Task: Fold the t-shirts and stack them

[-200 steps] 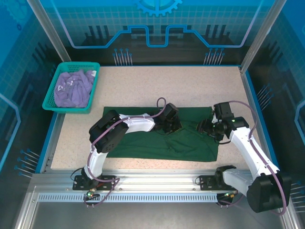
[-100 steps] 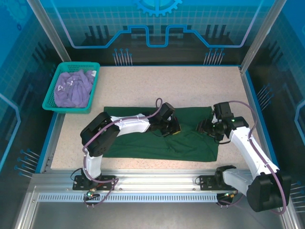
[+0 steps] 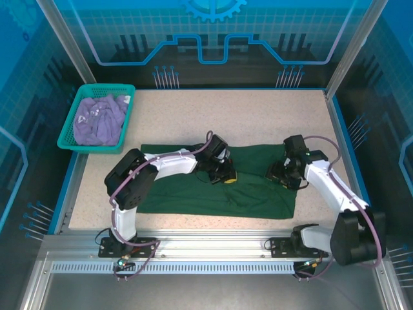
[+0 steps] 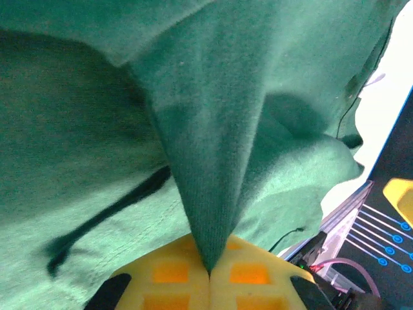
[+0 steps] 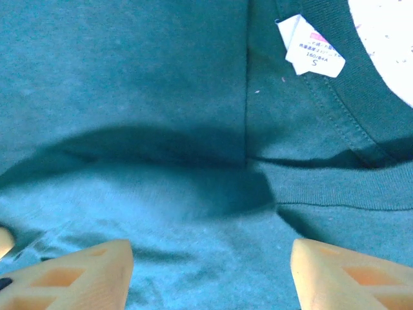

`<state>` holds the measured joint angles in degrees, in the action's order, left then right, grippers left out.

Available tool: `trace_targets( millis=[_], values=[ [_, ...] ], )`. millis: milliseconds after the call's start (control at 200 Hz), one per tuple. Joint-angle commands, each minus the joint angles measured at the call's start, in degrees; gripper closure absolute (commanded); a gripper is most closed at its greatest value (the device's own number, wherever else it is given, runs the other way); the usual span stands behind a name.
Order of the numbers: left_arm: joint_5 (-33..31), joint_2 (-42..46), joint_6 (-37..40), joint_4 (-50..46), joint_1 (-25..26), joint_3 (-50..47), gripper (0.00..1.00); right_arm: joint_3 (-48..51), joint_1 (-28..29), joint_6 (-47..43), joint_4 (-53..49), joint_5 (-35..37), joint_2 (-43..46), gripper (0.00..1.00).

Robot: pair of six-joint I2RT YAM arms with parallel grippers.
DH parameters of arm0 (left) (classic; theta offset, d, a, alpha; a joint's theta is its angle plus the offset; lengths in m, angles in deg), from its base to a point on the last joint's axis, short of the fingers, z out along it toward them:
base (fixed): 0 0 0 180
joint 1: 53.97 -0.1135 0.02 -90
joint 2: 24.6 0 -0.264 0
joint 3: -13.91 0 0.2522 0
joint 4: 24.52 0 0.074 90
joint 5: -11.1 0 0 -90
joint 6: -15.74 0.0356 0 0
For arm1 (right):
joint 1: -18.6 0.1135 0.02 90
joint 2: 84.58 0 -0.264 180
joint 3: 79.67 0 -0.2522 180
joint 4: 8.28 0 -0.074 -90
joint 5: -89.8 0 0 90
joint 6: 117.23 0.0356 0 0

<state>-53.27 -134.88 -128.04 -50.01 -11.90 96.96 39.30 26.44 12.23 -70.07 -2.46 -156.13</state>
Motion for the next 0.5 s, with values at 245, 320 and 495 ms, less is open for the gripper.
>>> trace_targets(
  millis=[245,320,495],
  values=[
    [12.5,-4.6,20.2,-17.7,-2.9,7.2,0.95,-5.5,-1.3,4.3,-1.2,0.2,-10.4,0.35],
    [13.2,-5.3,22.3,-20.2,-3.0,7.9,0.88,-5.9,-1.3,4.7,-1.7,0.2,-11.0,0.35],
    [8.0,-4.3,25.6,-25.5,-4.6,9.9,0.73,-7.6,-1.6,5.8,-2.1,1.2,-11.1,0.35]
  ],
)
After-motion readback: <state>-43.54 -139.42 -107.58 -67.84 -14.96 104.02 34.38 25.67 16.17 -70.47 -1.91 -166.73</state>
